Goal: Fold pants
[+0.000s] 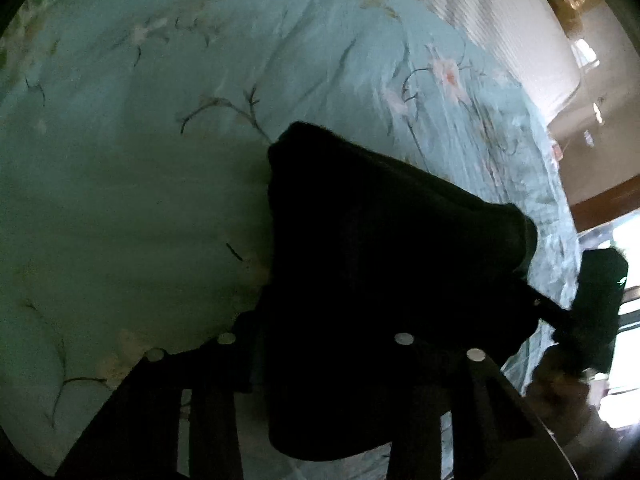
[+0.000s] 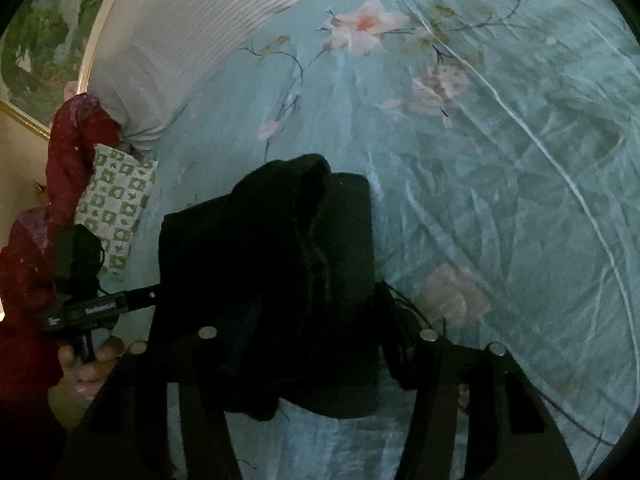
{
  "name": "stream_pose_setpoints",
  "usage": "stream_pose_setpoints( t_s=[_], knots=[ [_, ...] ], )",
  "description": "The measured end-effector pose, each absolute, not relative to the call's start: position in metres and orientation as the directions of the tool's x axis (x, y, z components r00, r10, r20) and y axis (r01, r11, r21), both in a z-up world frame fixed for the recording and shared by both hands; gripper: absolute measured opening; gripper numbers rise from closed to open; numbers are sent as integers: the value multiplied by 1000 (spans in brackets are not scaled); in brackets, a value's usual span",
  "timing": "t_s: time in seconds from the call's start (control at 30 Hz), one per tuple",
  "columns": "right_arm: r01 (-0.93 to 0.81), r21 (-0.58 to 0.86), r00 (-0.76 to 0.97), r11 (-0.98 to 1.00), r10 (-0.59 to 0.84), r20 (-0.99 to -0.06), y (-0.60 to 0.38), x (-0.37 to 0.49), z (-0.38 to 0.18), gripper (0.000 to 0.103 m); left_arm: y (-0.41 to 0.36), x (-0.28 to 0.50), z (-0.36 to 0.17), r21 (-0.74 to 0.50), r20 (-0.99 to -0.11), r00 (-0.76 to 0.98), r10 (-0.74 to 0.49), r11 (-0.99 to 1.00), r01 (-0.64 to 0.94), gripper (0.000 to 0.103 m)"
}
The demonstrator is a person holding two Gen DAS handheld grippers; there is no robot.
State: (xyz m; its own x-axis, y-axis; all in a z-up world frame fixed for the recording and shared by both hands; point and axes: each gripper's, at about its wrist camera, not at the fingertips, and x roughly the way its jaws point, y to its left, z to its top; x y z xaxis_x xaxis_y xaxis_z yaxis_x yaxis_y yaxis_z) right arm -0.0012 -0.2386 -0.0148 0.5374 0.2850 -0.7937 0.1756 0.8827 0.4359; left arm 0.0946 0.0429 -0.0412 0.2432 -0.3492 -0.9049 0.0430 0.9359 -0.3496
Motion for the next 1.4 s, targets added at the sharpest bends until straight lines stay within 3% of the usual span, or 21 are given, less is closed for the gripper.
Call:
stream_pose_setpoints(
  t_s=[0.17, 0.6, 0.97, 1.13, 1.2, 1.33, 1.4],
  knots=[
    [135, 434, 552, 891, 296, -780, -226, 1, 8, 39, 47, 91, -21, -370, -891, 269, -366, 928, 36, 24],
    [-9, 481, 570, 877, 399, -718, -171, 48, 38, 38, 115, 93, 33, -358, -865, 396, -309, 932, -56, 24],
    [-84, 443, 480, 893, 426, -767, -116, 108, 17, 38, 182, 99, 19, -314, -889, 395, -232, 936, -157, 24],
    [-91, 370, 438, 925, 371, -819, -102, 122, 0, 39, 188, 102, 2, -285, -905, 370, -209, 945, -163, 25],
    [-82, 343, 433, 936, 344, -833, -100, 125, -5, 42, 187, 103, -3, -281, -907, 368, -205, 946, -163, 26],
    [-52, 308, 431, 950, 300, -851, -110, 128, -13, 53, 187, 102, -10, -253, -912, 372, -172, 950, -182, 48],
    [-51, 308, 431, 950, 299, -852, -114, 128, -16, 58, 191, 101, -14, -263, -911, 370, -179, 946, -188, 49]
  ],
)
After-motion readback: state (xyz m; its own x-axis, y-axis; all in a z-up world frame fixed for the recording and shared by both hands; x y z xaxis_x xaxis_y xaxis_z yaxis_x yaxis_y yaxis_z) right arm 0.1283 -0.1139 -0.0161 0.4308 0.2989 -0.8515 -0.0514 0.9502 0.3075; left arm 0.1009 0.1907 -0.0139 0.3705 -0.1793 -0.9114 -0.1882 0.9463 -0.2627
